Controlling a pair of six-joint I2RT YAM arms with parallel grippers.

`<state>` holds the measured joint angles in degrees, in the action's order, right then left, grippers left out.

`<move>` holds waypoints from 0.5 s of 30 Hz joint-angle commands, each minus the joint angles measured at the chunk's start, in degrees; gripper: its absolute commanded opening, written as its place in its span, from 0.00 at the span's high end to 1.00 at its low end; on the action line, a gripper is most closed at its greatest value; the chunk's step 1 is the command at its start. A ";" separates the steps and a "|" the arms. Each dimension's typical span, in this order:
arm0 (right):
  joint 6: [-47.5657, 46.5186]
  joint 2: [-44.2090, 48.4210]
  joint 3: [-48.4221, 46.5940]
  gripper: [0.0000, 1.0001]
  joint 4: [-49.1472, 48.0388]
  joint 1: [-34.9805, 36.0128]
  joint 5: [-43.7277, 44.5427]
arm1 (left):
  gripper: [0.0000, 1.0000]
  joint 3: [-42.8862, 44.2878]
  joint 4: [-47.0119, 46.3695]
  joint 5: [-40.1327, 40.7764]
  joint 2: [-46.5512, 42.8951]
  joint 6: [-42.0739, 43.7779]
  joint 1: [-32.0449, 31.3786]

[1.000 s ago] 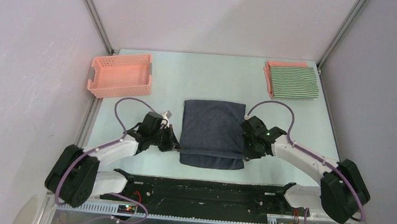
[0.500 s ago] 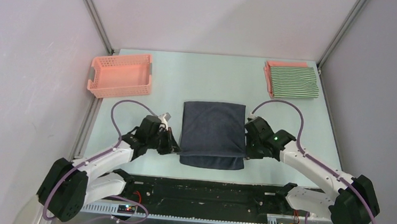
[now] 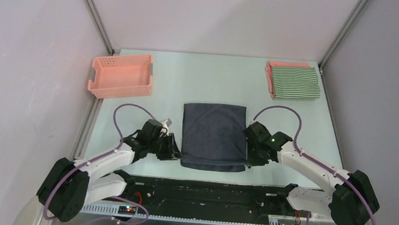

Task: Fold and stack the mixed laundry pile
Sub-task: Fold the skirt at the center of the board.

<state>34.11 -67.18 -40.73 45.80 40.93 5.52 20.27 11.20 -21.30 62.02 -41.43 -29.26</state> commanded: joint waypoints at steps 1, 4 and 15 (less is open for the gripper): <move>1.79 3.69 -3.50 0.76 2.48 0.70 0.16 | 0.61 4.73 3.27 1.59 -5.65 2.10 -0.67; 1.65 3.63 -4.32 0.76 -0.25 0.69 -0.51 | 0.60 7.05 3.15 1.79 -4.87 3.12 -1.22; -3.11 -9.46 -6.05 0.81 -17.45 2.33 -3.54 | 0.65 15.54 -1.07 1.37 14.32 6.33 -5.70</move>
<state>33.50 -70.87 -44.88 37.87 42.46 4.19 33.82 12.45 -20.10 72.34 -37.08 -33.10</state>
